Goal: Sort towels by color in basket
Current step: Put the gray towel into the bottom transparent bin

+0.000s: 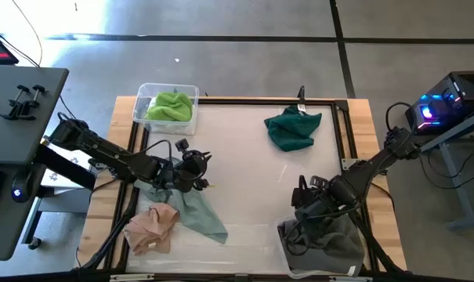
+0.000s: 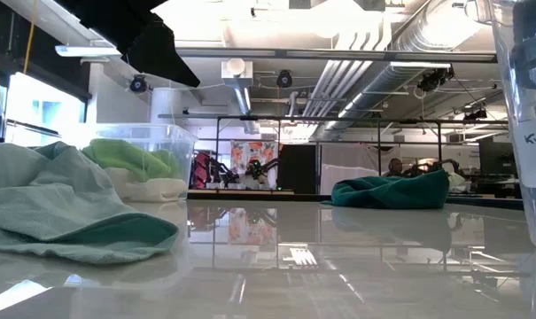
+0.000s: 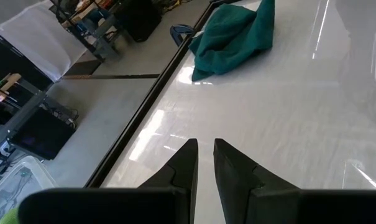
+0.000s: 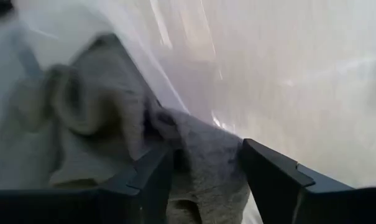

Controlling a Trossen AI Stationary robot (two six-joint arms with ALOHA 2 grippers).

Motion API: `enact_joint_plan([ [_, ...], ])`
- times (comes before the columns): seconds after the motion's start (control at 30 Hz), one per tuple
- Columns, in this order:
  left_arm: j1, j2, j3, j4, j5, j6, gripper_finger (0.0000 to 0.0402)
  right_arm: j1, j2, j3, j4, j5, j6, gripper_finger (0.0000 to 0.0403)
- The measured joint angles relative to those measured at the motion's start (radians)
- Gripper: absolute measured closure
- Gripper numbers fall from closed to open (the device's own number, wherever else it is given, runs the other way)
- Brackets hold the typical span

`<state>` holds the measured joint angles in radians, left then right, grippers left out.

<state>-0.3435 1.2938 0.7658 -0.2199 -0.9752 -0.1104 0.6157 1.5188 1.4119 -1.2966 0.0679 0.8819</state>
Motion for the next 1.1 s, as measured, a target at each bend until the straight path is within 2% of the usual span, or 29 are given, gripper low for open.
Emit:
enact_joint_plan([
  [0.17,0.0,0.0,0.0,0.0,0.0,0.0,0.0363,-0.022,0.0,-0.091,0.05,-0.168,0.024,0.0219],
  [0.27,0.0,0.0,0.0,0.0,0.0,0.0,0.0363,-0.021,0.0,-0.108,0.087,-0.201,0.0,0.0228],
  [0.53,0.002,0.0,0.0,0.0,0.0,0.0,0.0363,-0.019,0.0,-0.034,0.003,-0.178,0.031,0.0345],
  [0.67,0.002,0.0,0.0,0.0,0.0,0.0,0.0363,-0.007,0.0,0.007,-0.012,-0.179,0.037,0.039],
  [0.9,0.002,0.0,0.0,0.0,0.0,0.0,0.0363,0.042,0.0,0.073,-0.021,-0.147,0.162,0.0378],
  [1.1,0.002,0.0,0.0,0.0,0.0,0.0,0.0363,0.128,0.0,0.049,0.21,-0.086,0.19,0.0385],
])
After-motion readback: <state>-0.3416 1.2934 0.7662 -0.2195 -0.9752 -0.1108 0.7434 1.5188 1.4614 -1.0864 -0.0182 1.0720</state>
